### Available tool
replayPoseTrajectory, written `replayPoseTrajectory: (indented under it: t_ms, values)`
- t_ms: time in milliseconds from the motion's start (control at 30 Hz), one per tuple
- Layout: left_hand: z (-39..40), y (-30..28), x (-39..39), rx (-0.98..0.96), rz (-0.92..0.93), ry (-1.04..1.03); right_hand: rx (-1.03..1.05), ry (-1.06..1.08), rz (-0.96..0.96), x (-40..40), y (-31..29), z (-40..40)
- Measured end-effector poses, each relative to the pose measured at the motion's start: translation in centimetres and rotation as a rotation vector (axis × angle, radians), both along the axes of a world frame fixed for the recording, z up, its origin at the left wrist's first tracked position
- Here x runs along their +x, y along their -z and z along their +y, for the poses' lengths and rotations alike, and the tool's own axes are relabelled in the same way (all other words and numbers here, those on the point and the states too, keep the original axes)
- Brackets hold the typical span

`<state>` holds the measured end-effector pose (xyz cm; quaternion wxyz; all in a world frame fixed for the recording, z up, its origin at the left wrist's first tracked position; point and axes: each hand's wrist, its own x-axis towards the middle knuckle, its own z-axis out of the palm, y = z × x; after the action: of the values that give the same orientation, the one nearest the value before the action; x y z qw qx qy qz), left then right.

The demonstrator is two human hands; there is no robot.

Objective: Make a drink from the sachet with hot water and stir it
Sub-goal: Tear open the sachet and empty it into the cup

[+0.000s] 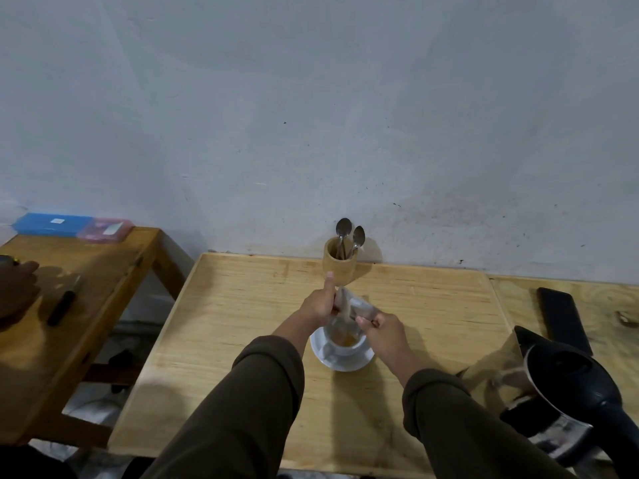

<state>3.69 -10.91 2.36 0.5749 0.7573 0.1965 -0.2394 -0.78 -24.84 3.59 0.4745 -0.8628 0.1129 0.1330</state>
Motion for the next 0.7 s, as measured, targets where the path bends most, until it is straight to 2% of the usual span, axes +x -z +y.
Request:
replayPoseTrajectory:
  t_ms: [167,367,567,700]
  values:
    - [-0.2,-0.3,-0.2,0.074,0.009,0.043,-0.007,-0.021,0.032,0.0,-0.3,0.1]
    - [-0.3,-0.7,-0.4,0.115,-0.007,0.094,-0.008,-0.08,-0.04,0.1,-0.3,0.4]
    - [-0.3,-0.7,-0.3,0.088,-0.017,0.114,-0.068,-0.101,-0.066,0.3,0.0,0.6]
    - [0.4,-1.0,-0.5,0.011,-0.021,0.009,-0.117,-0.128,-0.063,0.4,-0.2,0.3]
